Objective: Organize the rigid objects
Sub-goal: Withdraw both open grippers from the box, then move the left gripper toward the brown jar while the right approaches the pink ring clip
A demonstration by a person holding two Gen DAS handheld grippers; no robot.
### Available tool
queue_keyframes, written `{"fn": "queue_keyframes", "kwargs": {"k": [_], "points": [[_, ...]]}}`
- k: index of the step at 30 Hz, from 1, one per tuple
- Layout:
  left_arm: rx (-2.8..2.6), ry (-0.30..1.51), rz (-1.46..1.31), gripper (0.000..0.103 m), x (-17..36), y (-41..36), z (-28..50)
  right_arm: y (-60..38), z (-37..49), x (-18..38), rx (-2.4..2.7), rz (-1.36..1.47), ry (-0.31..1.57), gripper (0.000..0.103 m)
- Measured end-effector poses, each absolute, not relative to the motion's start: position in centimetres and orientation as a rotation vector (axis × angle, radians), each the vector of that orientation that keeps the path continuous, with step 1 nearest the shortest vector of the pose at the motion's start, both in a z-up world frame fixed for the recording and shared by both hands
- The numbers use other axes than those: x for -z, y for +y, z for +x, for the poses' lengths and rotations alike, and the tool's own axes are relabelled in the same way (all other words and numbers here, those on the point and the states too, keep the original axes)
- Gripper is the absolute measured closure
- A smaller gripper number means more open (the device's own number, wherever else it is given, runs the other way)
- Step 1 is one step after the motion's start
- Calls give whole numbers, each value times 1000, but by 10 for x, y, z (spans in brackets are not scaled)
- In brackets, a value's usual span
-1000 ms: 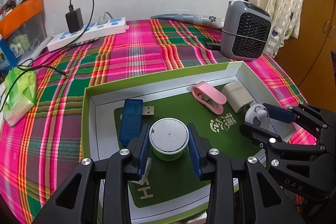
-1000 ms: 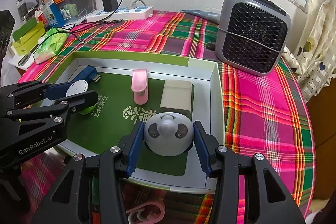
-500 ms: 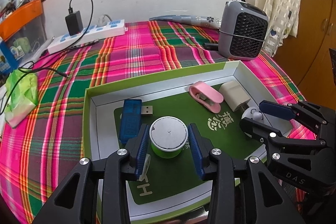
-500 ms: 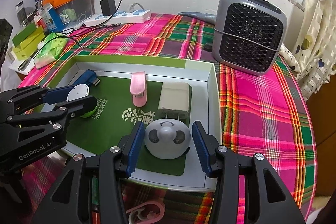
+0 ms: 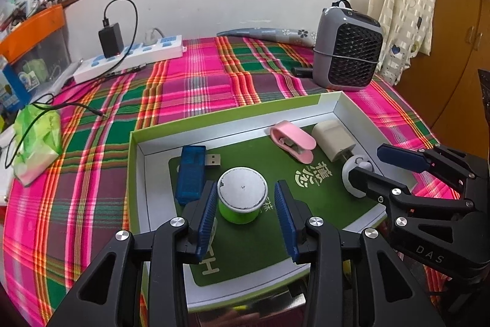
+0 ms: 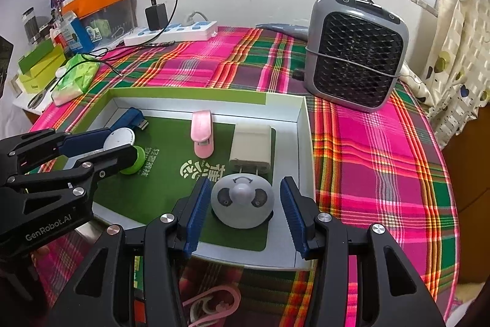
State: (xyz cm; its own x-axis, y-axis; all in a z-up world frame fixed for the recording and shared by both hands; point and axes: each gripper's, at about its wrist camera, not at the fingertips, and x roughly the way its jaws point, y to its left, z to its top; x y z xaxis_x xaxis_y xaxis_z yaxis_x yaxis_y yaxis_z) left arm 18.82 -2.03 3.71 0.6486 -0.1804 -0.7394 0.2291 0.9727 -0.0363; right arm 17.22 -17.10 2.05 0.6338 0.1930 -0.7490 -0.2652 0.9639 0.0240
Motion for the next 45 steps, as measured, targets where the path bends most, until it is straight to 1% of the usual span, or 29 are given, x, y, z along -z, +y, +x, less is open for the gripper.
{"fn": "queue_keyframes", "kwargs": {"k": [24, 36, 39, 45], "points": [[249, 771, 22, 65, -63, -10, 129, -194, 121, -44, -236, -11, 777, 54], [338, 815, -1, 65, -49, -13, 86, -203, 86, -38, -244, 23, 780, 54], [363, 831, -9, 61, -44, -14, 77, -206, 79, -34, -238, 27, 787, 54], [393, 856, -2, 60, -34, -22, 70, -214, 65, -28, -226, 46, 796, 54]]}}
